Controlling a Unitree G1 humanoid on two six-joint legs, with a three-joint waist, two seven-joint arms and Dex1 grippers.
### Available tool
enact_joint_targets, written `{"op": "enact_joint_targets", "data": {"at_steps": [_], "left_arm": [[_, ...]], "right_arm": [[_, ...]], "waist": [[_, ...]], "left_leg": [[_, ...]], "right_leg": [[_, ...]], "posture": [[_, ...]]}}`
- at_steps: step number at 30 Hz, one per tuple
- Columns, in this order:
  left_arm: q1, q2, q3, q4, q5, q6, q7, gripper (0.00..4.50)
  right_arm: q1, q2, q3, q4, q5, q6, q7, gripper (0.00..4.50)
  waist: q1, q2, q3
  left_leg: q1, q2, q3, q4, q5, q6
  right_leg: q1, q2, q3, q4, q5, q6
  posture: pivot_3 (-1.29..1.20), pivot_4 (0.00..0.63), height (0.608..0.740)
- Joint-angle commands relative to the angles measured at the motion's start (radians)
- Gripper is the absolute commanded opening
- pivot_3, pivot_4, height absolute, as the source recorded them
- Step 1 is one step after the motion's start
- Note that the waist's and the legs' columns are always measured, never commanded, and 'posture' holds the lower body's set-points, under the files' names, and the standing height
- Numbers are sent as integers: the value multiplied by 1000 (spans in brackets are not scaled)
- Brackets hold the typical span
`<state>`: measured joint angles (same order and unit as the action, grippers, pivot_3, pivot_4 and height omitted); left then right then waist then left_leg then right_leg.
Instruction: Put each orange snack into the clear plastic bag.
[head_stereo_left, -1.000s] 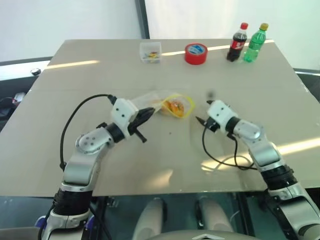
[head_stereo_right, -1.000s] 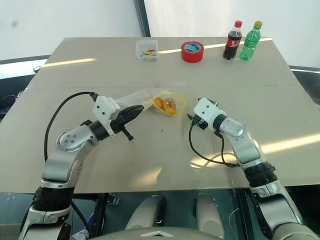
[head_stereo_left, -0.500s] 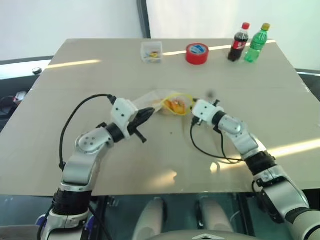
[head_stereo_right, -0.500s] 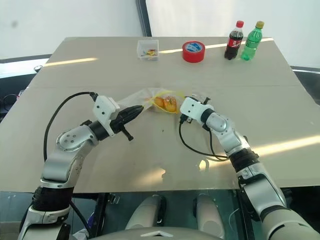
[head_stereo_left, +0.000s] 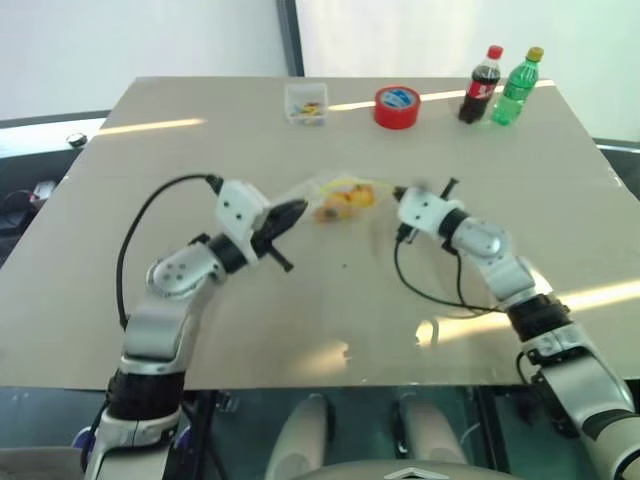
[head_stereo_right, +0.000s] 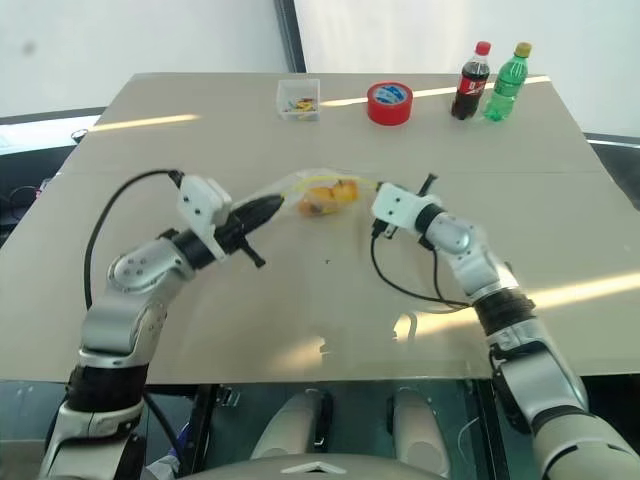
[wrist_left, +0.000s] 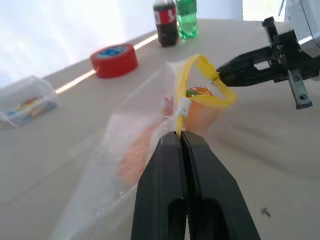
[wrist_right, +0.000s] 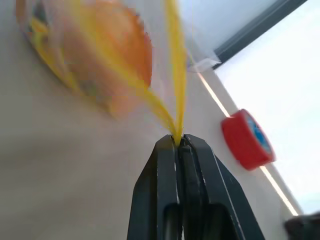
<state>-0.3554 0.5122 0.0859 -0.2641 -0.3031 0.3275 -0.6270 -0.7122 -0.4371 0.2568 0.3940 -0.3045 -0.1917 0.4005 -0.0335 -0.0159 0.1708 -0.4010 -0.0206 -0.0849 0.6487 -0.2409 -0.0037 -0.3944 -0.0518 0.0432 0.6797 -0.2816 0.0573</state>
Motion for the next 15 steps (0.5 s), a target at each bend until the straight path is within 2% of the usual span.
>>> {"op": "enact_joint_targets", "data": {"at_steps": [1,5,11,15], "left_arm": [[-65,-17,47,20,-3,-25,54,0],[-145,-23,50,70,-8,-14,69,0],[-284,-59,-32,307,74,-145,43,0],[-352,-63,-38,388,73,-183,5,0]], "right_arm": [[-62,-66,-77,-85,-16,35,-20,118],[-85,-130,-103,-149,-21,95,24,118],[-101,-153,-100,-103,-30,119,35,118],[-42,-111,-167,-262,196,310,215,118]], "waist": [[-2,0,0],[-7,0,0],[-6,0,0],[-6,-1,0]], "left_leg": [[0,0,0,0,0,0],[0,0,1,-1,0,0],[0,-2,1,0,0,0],[-1,-2,1,1,1,-1]], "right_leg": [[0,0,0,0,0,0],[0,0,0,-1,0,0],[0,1,1,0,0,0],[-1,1,0,-1,0,0]], "posture": [[0,150,740],[0,150,740],[0,150,740],[0,150,740]]}}
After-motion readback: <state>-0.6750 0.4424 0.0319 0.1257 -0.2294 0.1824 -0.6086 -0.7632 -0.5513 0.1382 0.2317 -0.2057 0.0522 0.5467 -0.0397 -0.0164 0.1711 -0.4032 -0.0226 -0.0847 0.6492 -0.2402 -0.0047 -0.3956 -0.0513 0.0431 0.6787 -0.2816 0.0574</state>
